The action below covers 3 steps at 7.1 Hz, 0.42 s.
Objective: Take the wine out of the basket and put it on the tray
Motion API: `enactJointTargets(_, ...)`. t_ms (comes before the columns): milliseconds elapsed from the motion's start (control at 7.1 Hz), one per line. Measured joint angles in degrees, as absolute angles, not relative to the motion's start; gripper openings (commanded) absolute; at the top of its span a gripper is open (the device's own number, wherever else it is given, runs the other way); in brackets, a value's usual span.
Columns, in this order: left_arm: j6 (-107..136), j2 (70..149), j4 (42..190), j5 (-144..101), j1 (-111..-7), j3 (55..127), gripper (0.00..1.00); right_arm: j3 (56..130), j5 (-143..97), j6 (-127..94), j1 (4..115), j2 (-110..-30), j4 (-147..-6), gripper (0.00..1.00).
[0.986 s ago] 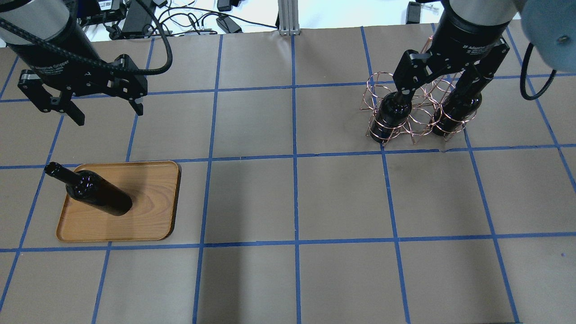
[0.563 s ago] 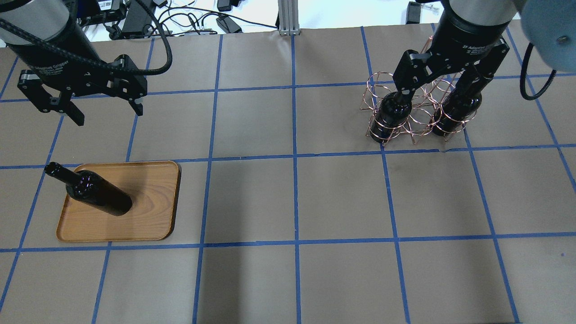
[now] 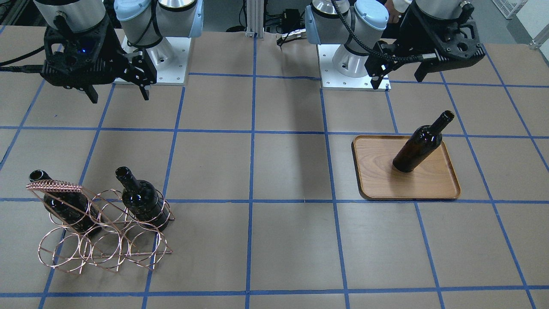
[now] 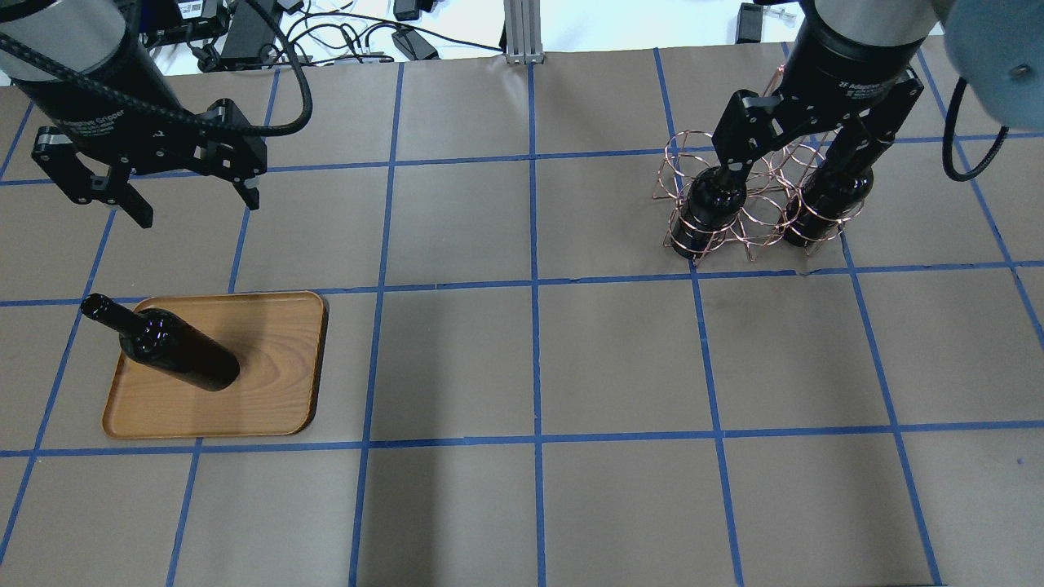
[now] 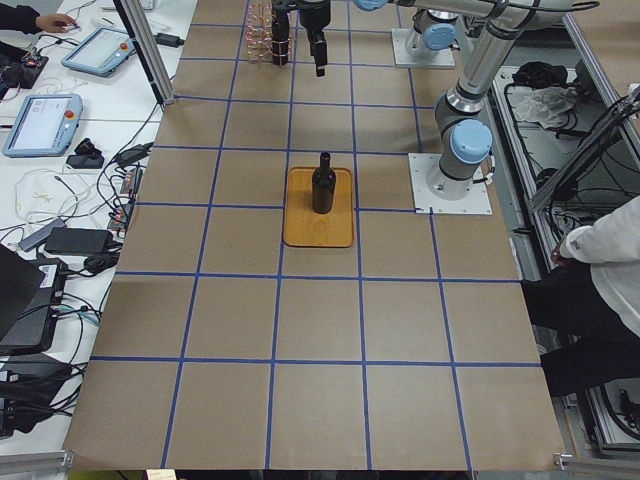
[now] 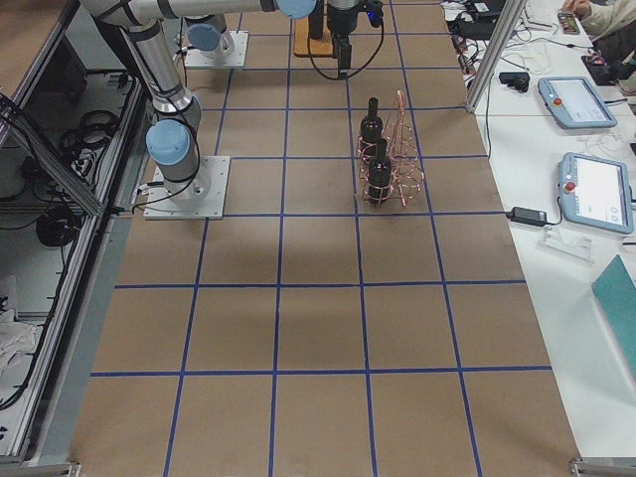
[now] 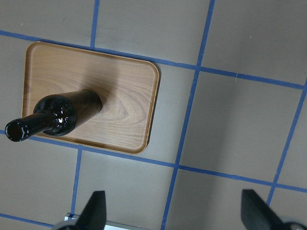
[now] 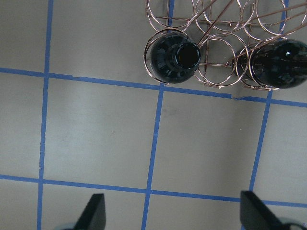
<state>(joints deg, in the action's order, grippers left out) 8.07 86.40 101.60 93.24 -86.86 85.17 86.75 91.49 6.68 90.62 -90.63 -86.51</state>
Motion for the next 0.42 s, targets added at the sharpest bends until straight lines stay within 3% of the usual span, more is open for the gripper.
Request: enactJointTargets(423,7.2,86.5,101.5,92.8,-86.9,85.2,1.00,86.7,91.5,6.7,90.6,-90.6,-86.6,1.00)
